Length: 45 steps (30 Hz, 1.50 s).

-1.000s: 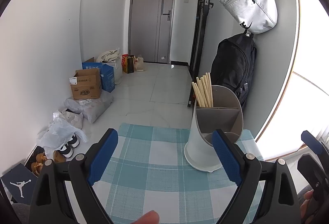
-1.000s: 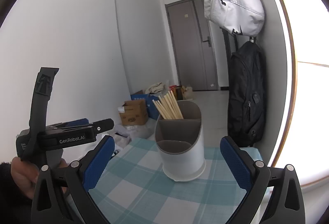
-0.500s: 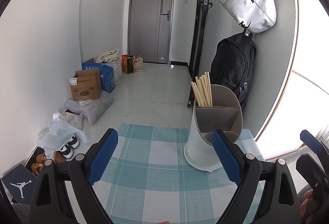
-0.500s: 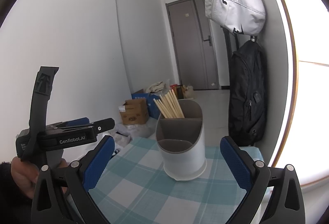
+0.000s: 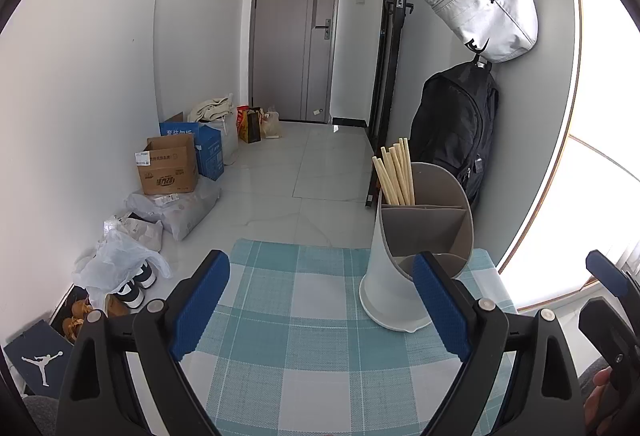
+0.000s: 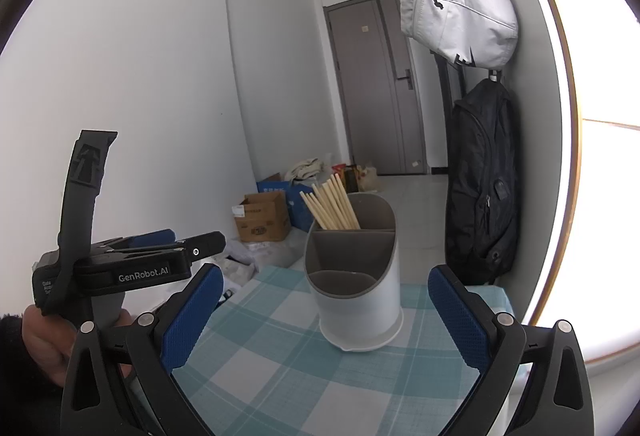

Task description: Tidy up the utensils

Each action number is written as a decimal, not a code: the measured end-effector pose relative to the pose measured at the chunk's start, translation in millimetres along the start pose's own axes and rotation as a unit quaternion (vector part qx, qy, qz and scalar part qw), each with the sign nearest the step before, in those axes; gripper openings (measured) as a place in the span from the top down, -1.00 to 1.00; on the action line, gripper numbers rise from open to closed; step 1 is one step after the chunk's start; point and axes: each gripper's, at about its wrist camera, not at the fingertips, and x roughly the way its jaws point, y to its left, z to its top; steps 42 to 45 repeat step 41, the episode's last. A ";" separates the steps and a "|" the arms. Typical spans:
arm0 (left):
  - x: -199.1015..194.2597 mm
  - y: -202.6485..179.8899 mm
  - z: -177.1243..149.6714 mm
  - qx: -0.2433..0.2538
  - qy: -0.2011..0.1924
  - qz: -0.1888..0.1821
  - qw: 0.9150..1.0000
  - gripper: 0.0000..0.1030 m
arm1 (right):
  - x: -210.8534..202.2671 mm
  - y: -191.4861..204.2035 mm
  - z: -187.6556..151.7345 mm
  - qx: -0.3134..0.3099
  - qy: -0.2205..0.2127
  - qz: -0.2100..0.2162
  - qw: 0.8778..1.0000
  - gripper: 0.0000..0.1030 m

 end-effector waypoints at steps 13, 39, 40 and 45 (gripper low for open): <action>1.1 0.8 -0.1 0.002 0.003 0.002 1.000 -0.75 | 0.2 0.3 -0.1 0.000 0.000 0.000 1.000 -1.00; 2.4 2.7 -2.1 -0.003 0.010 -0.005 1.000 -0.75 | 1.7 1.7 0.0 -0.001 0.003 0.002 1.000 -1.00; 3.1 3.6 -2.1 -0.006 0.012 -0.006 1.000 -0.75 | 1.8 1.7 -0.1 -0.001 0.003 0.002 1.000 -1.00; 4.0 4.9 -2.5 -0.010 0.014 -0.006 1.000 -0.75 | 2.8 1.5 -0.5 0.000 0.004 0.003 1.000 -1.00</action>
